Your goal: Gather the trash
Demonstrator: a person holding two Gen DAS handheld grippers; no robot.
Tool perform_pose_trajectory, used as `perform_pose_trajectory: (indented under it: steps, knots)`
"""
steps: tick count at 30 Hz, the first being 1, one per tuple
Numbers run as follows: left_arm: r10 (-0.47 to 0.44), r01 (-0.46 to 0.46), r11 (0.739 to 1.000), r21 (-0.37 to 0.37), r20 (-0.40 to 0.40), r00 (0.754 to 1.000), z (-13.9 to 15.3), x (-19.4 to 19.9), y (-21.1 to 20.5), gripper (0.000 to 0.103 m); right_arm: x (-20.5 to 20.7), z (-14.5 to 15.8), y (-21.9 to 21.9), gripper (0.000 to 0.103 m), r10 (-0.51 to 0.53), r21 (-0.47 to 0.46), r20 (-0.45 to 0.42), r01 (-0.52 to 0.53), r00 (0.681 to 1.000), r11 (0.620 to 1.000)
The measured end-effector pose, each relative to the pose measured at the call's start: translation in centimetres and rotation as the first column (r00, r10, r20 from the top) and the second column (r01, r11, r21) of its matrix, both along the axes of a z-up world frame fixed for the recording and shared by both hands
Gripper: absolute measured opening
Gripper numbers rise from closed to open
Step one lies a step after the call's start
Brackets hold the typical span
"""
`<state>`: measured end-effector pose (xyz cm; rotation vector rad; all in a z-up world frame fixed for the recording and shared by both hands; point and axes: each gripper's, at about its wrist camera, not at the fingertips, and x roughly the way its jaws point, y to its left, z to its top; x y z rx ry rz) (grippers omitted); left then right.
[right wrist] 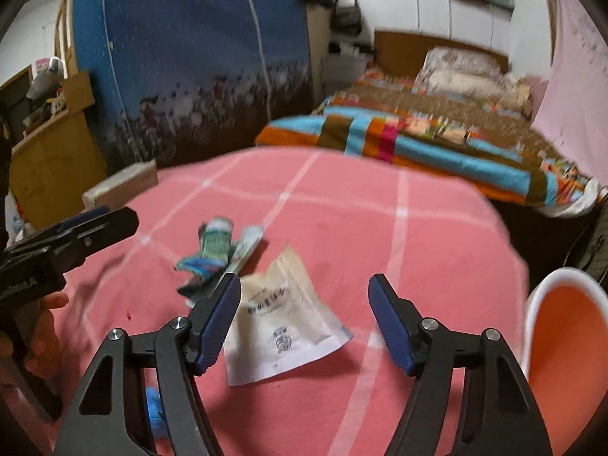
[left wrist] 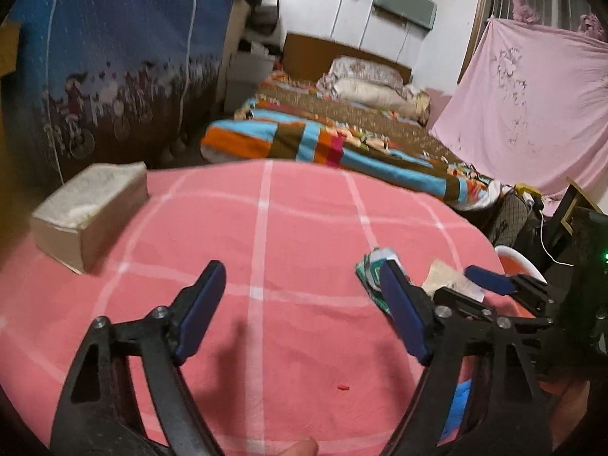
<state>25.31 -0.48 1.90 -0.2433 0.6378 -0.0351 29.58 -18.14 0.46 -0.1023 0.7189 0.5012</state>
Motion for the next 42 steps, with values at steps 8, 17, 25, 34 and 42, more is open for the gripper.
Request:
perform_pose_trajectory:
  steps: [8, 17, 25, 34, 42]
  knots:
    - [-0.103, 0.099, 0.993, -0.069, -0.066, 0.992, -0.8, 0.6, -0.6, 0.045, -1.0, 0.4, 0.1, 0.017, 0.036, 0.0, 0.013, -0.036, 0.999, 0.999]
    - [-0.205, 0.193, 0.973, -0.13, -0.087, 0.975, -0.4, 1.6, -2.7, 0.044, -1.9, 1.8, -2.8, 0.008, -0.102, 0.032, 0.094, 0.1, 0.99, 0.995]
    - [-0.147, 0.119, 0.982, -0.147, -0.198, 0.969, -1.2, 4.2, -3.9, 0.038, -1.4, 1.8, -5.4, 0.009, -0.168, 0.092, 0.064, 0.162, 0.984, 0.983]
    - [-0.153, 0.12, 0.98, -0.159, -0.213, 0.965, -1.7, 3.3, -3.6, 0.007, -1.0, 1.5, -6.0, 0.01, -0.177, 0.111, 0.037, 0.172, 0.983, 0.979]
    - [-0.165, 0.138, 0.976, -0.167, -0.16, 0.973, -1.0, 1.5, -2.9, 0.001, -1.4, 1.5, -5.3, 0.025, -0.164, 0.087, 0.055, 0.159, 0.985, 0.983]
